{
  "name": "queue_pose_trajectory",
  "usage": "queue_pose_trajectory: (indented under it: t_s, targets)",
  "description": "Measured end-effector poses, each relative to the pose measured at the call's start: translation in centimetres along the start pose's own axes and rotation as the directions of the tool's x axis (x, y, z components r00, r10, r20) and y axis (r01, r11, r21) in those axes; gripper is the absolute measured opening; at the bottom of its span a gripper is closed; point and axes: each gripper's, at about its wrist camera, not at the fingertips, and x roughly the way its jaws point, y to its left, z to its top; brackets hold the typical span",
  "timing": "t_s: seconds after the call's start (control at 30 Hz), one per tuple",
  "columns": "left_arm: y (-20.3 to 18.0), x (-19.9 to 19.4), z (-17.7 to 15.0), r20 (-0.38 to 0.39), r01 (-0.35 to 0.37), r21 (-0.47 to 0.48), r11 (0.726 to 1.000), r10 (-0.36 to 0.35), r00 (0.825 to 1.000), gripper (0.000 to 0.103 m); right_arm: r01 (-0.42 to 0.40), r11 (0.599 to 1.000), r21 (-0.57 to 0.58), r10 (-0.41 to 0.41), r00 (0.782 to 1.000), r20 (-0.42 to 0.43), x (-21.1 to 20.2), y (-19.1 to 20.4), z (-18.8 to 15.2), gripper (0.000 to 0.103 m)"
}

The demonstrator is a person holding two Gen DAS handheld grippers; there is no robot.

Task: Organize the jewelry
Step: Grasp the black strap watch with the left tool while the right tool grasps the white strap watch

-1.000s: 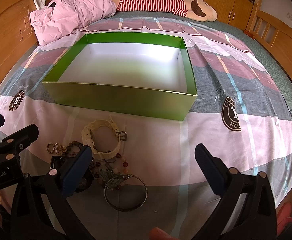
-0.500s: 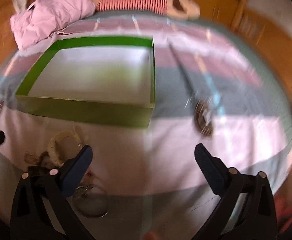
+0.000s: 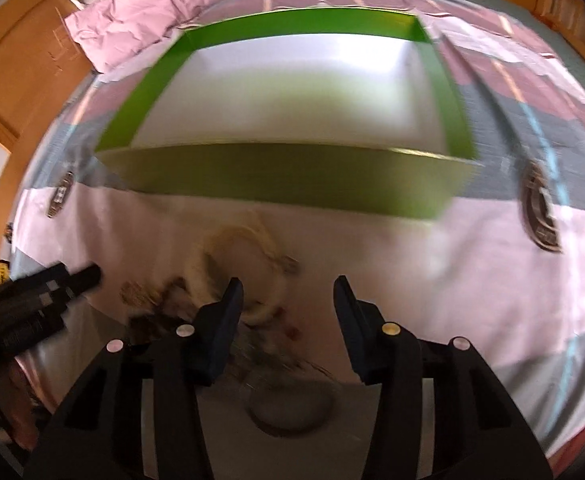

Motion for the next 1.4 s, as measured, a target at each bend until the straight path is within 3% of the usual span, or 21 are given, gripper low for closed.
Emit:
queue_pose_trajectory:
  t_s: [0.07, 0.1, 0.2, 0.23, 0.43, 0.6, 0.73, 0.8, 0.87, 0.97, 1.13, 1.23, 1.33, 1.4]
  targets:
    - [-0.6, 0.1, -0.4, -0.018, 0.017, 0.03, 0.999, -0.017, 1.0, 0.065, 0.023, 0.999, -0.022, -0.023, 0.999, -0.027, 0.9, 1.1, 0.2, 0.047]
    - [-0.8, 0.1, -0.6, -0.031, 0.036, 0.047, 0.998, -0.035, 0.999, 0.064, 0.036, 0.999, -0.035, -0.037, 0.998, -0.043, 1.4, 1.5, 0.1, 0.042]
    - [-1.5, 0.3, -1.4, -0.071, 0.093, 0.094, 0.991, -0.086, 0.994, 0.057, 0.035, 0.999, -0.029, -0.036, 0.998, -0.043, 1.5, 1.4, -0.1, 0.009]
    - [-1.7, 0.5, -1.6, -0.081, 0.103, 0.101, 0.989, -0.095, 0.992, 0.051, 0.051, 0.998, -0.041, -0.052, 0.998, -0.033, 1.3, 1.4, -0.1, 0.005]
    - [-2.2, 0.7, -2.1, -0.105, 0.146, 0.114, 0.983, -0.135, 0.985, 0.027, 0.043, 0.999, -0.005, -0.043, 0.999, -0.014, -0.1, -0.5, -0.5, 0.004]
    - [-1.4, 0.0, -2.0, -0.121, 0.197, 0.081, 0.977, -0.186, 0.975, 0.027, 0.064, 0.998, 0.03, -0.064, 0.998, 0.015, -1.0, -2.1, -0.4, 0.004]
    - [-1.2, -0.8, -2.2, -0.131, 0.251, 0.088, 0.964, -0.238, 0.962, 0.036, 0.082, 0.995, 0.049, -0.082, 0.997, 0.01, -1.1, -2.9, -0.4, 0.005]
    - [-1.7, -0.5, -2.6, -0.142, 0.241, 0.111, 0.964, -0.225, 0.964, 0.036, 0.088, 0.994, 0.059, -0.088, 0.996, -0.008, -0.7, -3.3, -0.5, 0.006]
    - [-2.5, 0.3, -3.0, -0.163, 0.224, 0.138, 0.965, -0.201, 0.966, 0.036, 0.101, 0.992, 0.075, -0.1, 0.995, -0.017, -0.6, -3.7, -0.5, 0.018]
    - [-3.9, 1.5, -3.3, -0.184, 0.194, 0.171, 0.966, -0.162, 0.97, 0.024, 0.12, 0.989, 0.085, -0.12, 0.993, -0.008, -0.5, -3.9, -0.5, 0.025]
    - [-4.7, 2.8, -3.3, -0.196, 0.184, 0.178, 0.967, -0.148, 0.969, 0.01, 0.118, 0.99, 0.081, -0.116, 0.993, -0.022, 0.0, -3.7, -0.6, 0.025]
    - [-4.6, 2.3, -3.0, -0.171, 0.199, 0.158, 0.967, -0.172, 0.97, 0.008, 0.127, 0.99, 0.053, -0.126, 0.992, -0.02, 0.3, -3.3, -0.5, 0.024]
    - [-2.8, 0.9, -2.6, -0.143, 0.242, 0.129, 0.962, -0.223, 0.964, 0.008, 0.105, 0.994, 0.035, -0.105, 0.994, -0.012, 0.3, -3.0, -0.5, 0.006]
    - [-2.1, 0.2, -2.3, -0.127, 0.252, 0.114, 0.961, -0.237, 0.963, 0.008, 0.098, 0.995, 0.035, -0.098, 0.995, 0.01, -0.1, -2.9, -0.5, 0.005]
